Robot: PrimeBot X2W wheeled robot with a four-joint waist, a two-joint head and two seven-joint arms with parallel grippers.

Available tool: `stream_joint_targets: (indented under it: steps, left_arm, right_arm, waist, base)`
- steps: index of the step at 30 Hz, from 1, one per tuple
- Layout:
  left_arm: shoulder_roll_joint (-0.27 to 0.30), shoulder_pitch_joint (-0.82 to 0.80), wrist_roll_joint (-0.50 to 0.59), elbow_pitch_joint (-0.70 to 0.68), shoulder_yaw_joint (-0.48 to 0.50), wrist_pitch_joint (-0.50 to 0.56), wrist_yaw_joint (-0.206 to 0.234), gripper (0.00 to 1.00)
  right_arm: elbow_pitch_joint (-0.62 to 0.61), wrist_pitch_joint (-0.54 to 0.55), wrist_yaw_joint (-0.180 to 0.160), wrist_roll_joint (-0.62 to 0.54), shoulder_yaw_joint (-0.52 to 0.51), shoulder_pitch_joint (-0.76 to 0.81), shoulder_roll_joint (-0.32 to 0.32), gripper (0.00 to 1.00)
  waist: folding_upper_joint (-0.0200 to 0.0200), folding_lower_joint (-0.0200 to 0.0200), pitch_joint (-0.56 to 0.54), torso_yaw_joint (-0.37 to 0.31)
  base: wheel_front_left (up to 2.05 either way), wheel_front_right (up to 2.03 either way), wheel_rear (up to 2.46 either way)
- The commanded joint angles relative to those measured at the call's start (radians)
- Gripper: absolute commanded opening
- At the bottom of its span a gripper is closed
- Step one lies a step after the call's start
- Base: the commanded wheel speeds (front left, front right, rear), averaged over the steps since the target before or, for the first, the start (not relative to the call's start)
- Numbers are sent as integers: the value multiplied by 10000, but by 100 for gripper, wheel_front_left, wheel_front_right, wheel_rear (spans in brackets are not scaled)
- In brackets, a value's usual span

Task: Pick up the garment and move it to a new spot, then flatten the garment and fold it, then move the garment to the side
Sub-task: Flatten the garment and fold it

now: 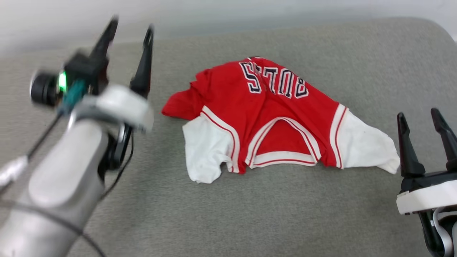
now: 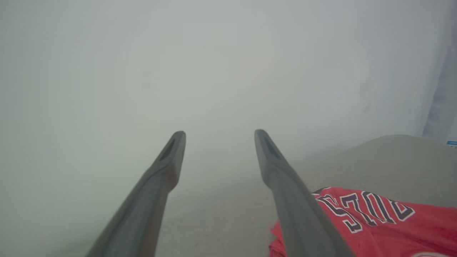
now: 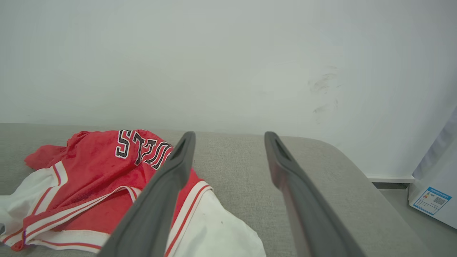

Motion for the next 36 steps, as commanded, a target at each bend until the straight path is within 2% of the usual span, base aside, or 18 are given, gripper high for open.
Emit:
stream_joint_targets:
  steps: [1,5,9,15,21,25,30,34,36]
  left_arm:
    - [65,575,77,-231,178,-21,127,100]
    - [-28,2665,246,-1444,1046,-22,635,100]
    - [-335,4527,466,-2486,1700,-23,944,100]
    - [-1029,6353,861,-3364,2072,-23,796,100]
    - [-1444,7122,938,-2971,1734,-23,611,100]
    - [-1148,6346,1105,-3288,1323,982,305,100]
    - [-735,5373,1226,-3695,606,3634,123,100]
    - [-729,4674,1150,-3841,181,5552,193,100]
    - [-696,4394,1165,-3793,-93,6361,84,100]
  right_arm:
    - [-31,46,-7,-31,13,118,-13,100]
    - [-111,104,-7,26,81,330,52,100]
    - [-153,51,-7,74,173,469,163,100]
    - [-87,-76,-7,84,270,681,314,100]
    - [-16,-138,-7,157,318,758,442,100]
    - [-50,-168,-7,169,250,856,557,100]
    - [-116,-176,-7,151,233,671,515,100]
    - [-156,-139,-7,115,270,526,485,100]
    - [-163,-155,-7,92,291,495,464,100]
  waist:
    - [0,1,-310,298]
    - [0,1,-535,511]
    - [0,1,-681,645]
    - [0,1,-811,739]
    - [0,1,-802,655]
    - [0,1,-441,707]
    - [0,1,10,672]
    - [0,1,384,618]
    - [0,1,552,579]
  base:
    - [0,0,0]
    - [0,0,0]
    - [0,0,0]
    - [0,0,0]
    - [0,0,0]
    - [0,0,0]
    - [0,0,0]
    - [0,0,0]
    - [0,0,0]
